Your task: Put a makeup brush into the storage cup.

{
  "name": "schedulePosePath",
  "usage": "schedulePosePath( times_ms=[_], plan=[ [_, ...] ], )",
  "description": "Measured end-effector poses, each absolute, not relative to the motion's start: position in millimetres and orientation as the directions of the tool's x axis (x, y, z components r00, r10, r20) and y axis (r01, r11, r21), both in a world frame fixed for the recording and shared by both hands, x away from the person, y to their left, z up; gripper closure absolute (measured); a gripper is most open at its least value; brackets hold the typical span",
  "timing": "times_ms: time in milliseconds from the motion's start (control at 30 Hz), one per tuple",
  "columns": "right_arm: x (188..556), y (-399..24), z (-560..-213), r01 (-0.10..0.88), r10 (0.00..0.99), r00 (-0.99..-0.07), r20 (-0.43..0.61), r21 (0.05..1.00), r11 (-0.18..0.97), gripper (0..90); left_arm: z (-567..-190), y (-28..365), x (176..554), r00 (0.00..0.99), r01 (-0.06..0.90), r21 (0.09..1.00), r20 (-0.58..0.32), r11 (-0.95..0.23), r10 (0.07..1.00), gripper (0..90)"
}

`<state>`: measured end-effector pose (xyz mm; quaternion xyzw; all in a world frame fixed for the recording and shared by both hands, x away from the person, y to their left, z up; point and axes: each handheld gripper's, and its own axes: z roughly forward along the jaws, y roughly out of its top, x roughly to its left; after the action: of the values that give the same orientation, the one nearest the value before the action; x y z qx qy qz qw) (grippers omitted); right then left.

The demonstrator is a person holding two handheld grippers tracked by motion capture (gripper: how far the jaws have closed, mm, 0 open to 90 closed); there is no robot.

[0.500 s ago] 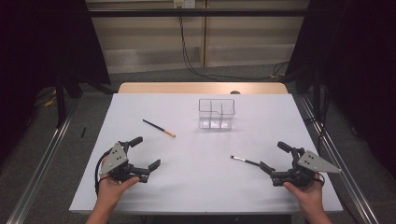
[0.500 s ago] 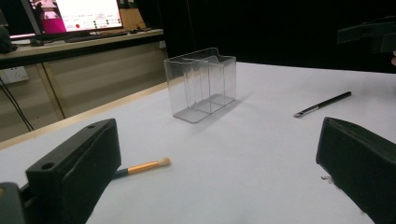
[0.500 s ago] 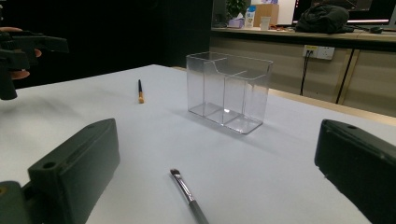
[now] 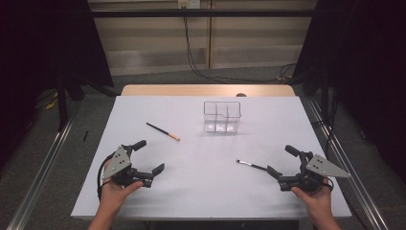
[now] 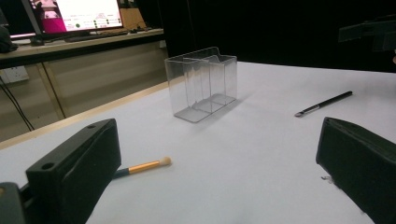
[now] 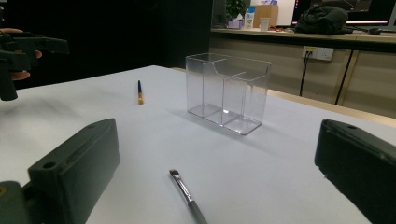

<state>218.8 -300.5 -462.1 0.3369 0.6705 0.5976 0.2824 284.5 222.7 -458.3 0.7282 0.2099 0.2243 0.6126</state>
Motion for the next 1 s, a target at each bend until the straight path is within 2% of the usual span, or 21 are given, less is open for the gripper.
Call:
schedulePosePath(
  times_ms=[1000],
  plan=[
    [216.3,-301.6,-461.7,0.107,0.789,-0.615,0.017,0.992,0.062,0.0,-455.5,216.6,308.9,0.797,0.061,0.988,0.039,-0.144,0.602,0.0]
  ],
)
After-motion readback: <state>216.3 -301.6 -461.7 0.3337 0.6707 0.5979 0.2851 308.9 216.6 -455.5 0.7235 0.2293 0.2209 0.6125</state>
